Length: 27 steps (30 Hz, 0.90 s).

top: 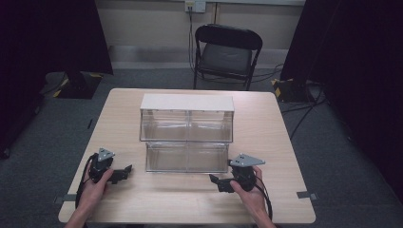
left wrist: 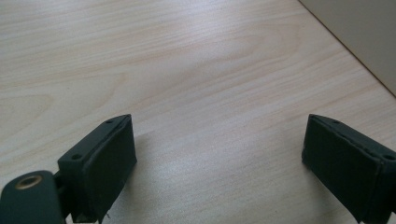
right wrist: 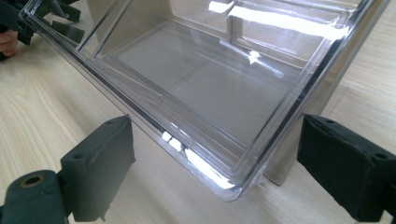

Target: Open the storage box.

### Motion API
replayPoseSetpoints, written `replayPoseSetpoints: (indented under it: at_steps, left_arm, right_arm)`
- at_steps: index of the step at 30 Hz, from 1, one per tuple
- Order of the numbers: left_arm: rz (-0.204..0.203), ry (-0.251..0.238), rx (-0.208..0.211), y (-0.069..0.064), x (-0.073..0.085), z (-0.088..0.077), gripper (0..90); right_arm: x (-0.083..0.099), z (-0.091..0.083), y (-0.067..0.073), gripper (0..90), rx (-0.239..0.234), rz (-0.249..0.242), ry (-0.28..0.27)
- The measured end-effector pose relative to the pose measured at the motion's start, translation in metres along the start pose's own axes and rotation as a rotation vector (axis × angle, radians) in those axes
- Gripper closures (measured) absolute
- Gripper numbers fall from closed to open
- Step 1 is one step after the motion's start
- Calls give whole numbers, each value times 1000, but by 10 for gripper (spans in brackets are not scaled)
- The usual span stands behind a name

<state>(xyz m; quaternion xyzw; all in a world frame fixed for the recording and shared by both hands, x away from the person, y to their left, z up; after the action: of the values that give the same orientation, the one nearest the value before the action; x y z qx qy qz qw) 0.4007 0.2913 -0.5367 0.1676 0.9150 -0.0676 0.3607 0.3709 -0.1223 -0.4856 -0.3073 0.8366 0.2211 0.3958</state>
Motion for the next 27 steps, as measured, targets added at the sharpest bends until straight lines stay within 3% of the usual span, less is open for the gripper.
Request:
replayPoseSetpoints:
  at_steps: [27]
  left_arm:
    - [-1,-1,0,0,0,0,92]
  right_arm:
    - [-5,-8,3,103,-11,-8,-21]
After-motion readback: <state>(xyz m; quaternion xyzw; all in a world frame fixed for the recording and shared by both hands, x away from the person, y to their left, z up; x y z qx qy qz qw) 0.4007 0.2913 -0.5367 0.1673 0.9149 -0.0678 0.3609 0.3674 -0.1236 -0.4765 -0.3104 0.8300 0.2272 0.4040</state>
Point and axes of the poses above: each handheld gripper's, and its own axes: z roughly forward along the jaws, x roughly out of its underside, y roughly to its left, the point moved 5 cm from there along z, roughly forward along the jaws, and after that the axes turned 4 degrees about y, right-handed, at the moved point
